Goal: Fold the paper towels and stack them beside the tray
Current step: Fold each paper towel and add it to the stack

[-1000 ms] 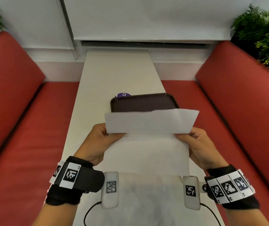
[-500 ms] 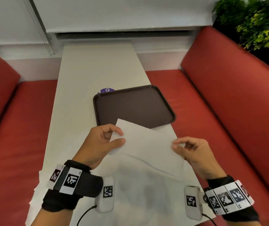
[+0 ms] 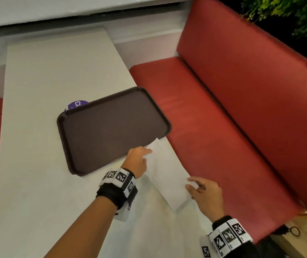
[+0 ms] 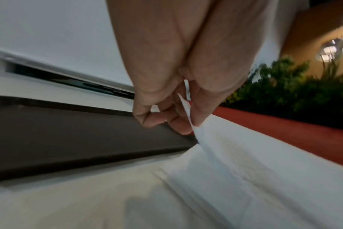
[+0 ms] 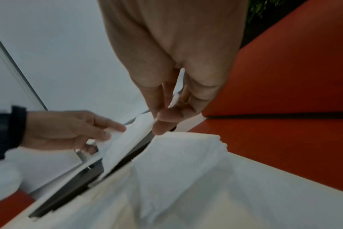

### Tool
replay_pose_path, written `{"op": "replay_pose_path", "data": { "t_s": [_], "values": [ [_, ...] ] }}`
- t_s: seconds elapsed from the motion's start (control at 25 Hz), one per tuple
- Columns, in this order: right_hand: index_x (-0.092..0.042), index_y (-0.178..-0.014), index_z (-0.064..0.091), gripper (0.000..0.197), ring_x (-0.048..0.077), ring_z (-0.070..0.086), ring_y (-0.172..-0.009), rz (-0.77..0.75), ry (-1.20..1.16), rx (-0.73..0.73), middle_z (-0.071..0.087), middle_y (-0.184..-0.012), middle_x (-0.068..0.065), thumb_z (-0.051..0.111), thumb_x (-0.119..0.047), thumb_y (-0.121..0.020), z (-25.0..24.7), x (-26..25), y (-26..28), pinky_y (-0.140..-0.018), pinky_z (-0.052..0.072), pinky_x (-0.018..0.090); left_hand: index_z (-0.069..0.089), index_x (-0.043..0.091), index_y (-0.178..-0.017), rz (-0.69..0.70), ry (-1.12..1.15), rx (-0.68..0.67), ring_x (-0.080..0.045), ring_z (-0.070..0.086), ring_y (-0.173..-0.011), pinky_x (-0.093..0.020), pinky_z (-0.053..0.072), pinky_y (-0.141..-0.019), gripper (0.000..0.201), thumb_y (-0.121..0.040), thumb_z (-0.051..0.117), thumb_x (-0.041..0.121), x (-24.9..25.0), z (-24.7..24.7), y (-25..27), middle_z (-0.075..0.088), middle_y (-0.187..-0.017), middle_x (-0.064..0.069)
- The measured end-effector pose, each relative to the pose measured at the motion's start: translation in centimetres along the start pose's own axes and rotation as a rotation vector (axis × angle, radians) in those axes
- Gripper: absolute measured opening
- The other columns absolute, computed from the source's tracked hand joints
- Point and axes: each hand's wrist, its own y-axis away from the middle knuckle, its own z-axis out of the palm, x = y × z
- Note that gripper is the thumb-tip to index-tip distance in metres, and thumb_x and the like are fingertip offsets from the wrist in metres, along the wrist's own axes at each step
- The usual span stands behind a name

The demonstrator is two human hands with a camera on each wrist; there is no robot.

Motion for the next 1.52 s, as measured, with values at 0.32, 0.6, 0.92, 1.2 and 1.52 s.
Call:
{"op": "replay_pose_path", "data": {
  "t_s": [0.32,0.6,0.92,1.2,1.52],
  "values": [
    [-0.026,-0.112,0.068,0.026,0.004,0.057,-0.069,0.052,0.262,-0.106,0.064,-0.085,-0.009,0.065,-0.023,-0.086,2.1,3.5,-3.5,-0.084,0.039,0.007,0.026,0.034,-0.143,-0.17,-0.406,-0.373,-0.023,0.021,-0.138,-0.047,0.024,-0.111,0.081,-0.079,0.045,-0.013,0.7,3.5,-4.2,0.014,-0.153,0.003],
    [-0.021,-0.114,0.068,0.039,0.011,0.045,-0.069,-0.311,0.46,0.019,0.041,-0.089,0.0,0.077,-0.029,-0.076,1.5,1.7,0.3,-0.062,0.044,0.022,0.051,0.031,-0.129,-0.123,0.016,0.089,-0.023,0.056,-0.105,-0.04,0.045,-0.096,0.042,-0.091,0.053,0.013,-3.3,-1.2,5.5,0.049,-0.125,-0.002],
    [-0.017,-0.147,0.023,0.084,0.022,0.032,-0.135,-0.256,0.705,-0.567,0.03,-0.147,0.006,0.059,-0.056,-0.083,12.9,-1.6,5.3,-0.109,0.032,0.035,0.059,0.045,-0.086,-0.661,0.297,0.129,-0.014,0.058,-0.053,-0.004,0.042,-0.055,0.035,-0.081,0.068,0.011,-11.4,-1.7,28.5,0.066,-0.079,0.002],
    [-0.018,-0.127,0.049,0.041,0.021,0.052,-0.114,-0.305,0.771,-0.399,0.057,-0.12,0.002,0.053,-0.038,-0.092,14.1,-1.7,7.1,-0.093,0.043,0.032,0.064,0.036,-0.086,-0.769,0.371,0.229,-0.01,0.054,-0.049,-0.003,0.042,-0.056,0.027,-0.08,0.069,0.011,-14.1,0.0,35.0,0.066,-0.073,0.001],
    [-0.009,-0.072,0.06,0.021,0.013,0.052,-0.056,-0.419,0.268,-0.157,0.063,-0.065,0.0,0.058,-0.018,-0.092,11.5,-8.6,6.5,-0.055,0.036,0.004,0.061,0.031,-0.099,-0.725,0.399,0.172,-0.013,0.06,-0.068,-0.009,0.039,-0.063,0.023,-0.083,0.066,0.016,-15.7,-0.2,34.6,0.066,-0.081,-0.001]
  ]
}}
